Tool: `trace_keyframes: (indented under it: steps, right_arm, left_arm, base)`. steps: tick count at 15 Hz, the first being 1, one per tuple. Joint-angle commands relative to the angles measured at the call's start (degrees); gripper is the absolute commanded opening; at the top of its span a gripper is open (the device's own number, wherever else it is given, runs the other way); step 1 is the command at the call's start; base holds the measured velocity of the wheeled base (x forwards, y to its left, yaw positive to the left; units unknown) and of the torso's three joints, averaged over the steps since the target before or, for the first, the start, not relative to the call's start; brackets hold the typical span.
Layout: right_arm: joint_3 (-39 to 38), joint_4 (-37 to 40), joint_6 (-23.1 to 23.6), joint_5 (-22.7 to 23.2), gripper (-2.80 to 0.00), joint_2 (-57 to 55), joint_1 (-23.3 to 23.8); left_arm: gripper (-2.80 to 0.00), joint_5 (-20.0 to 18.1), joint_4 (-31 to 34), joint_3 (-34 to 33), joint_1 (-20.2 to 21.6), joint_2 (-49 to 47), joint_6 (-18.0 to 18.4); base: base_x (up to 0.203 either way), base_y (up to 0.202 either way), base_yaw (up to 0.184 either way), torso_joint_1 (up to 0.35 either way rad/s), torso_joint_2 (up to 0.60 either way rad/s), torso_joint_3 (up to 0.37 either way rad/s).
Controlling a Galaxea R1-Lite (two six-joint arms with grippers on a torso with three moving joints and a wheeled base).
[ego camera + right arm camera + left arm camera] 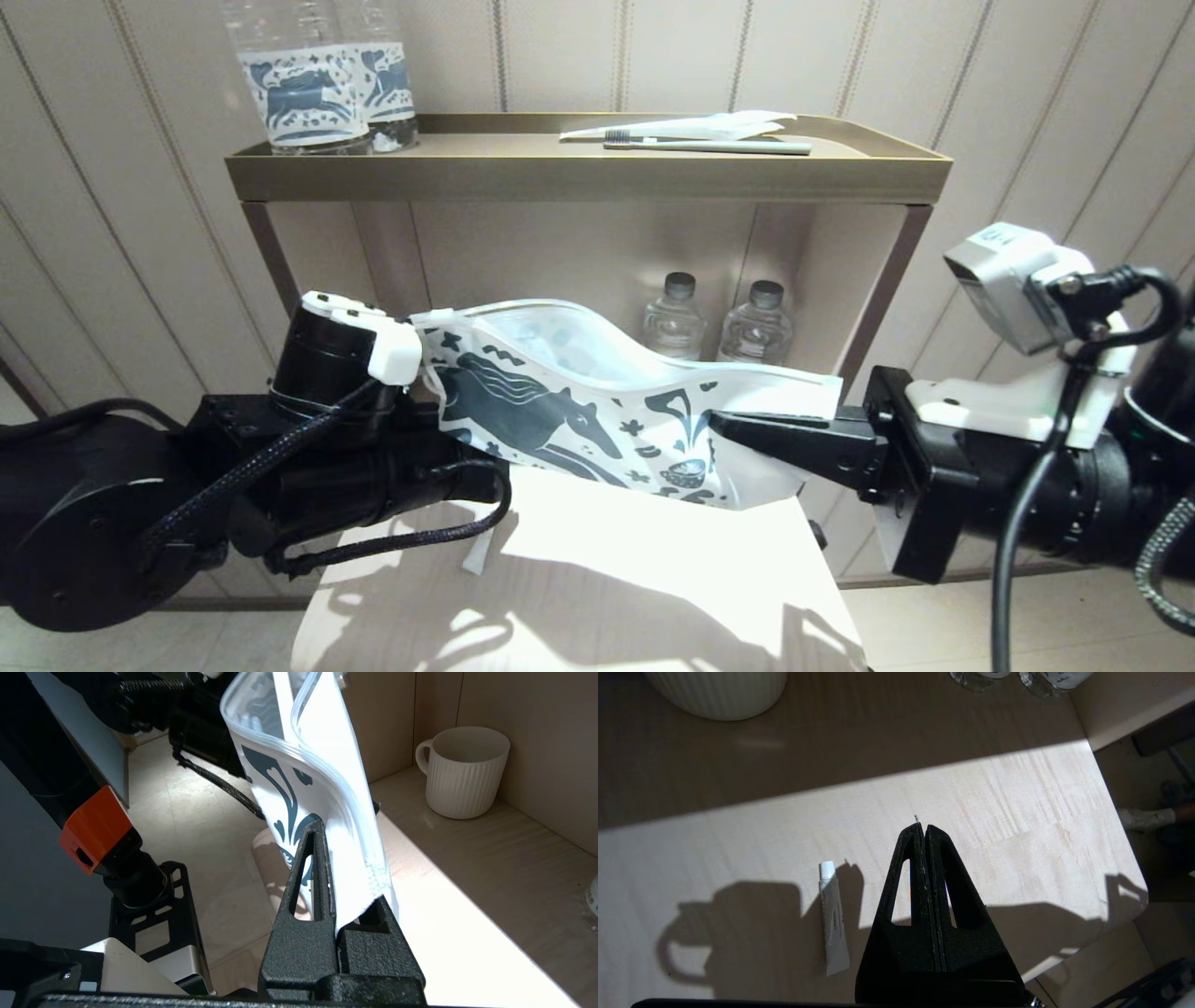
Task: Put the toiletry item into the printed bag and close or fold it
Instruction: Pick up the toothpaste
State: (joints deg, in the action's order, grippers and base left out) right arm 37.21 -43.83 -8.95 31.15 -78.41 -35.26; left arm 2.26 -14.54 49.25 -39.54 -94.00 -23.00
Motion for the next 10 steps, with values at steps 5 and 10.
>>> trace_keyframes:
  steps: [5,10]
  right_arm:
    - [-0.2,-0.3,0.0,0.4,-2.80,-0.8,-0.1]
    - [1.0,-0.1,-0.1,0.5,-2.80,0.4,0.7]
  left_arm:
    - [-2.80,0.4,6.6,3.5,1.6,6.7,0.2]
    - [-2.80,-0.1,6.6,1.6,1.6,7.3,-0.1]
  base:
    - [0.000,0.000,0.000,0.000,0.00,0.000]
    - [0.000,0.000,0.000,0.000,0.00,0.000]
